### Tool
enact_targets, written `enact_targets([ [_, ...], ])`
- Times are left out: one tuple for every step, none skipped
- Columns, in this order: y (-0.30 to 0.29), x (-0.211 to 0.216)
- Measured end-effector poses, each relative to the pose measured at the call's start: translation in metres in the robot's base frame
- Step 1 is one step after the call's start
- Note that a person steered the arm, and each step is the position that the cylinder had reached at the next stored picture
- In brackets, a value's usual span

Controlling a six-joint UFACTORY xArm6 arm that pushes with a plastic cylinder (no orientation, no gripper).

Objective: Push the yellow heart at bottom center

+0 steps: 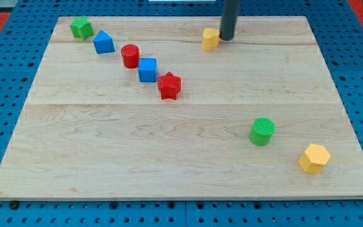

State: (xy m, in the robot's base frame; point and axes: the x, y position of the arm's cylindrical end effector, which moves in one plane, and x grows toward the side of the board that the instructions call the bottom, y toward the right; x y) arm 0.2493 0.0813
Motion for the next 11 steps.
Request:
enact_targets([
  [-0.022,0.001],
  [-0.075,0.011],
  [-0.109,0.022],
  [-0.127,0.038],
  [-0.124,0.067],
  [-0.100,0.104],
  [-0.086,0.124],
  [-0.071,0.148],
  [-0.062,0.180],
  [-0.057,0.188],
  [-0.054,0.203],
])
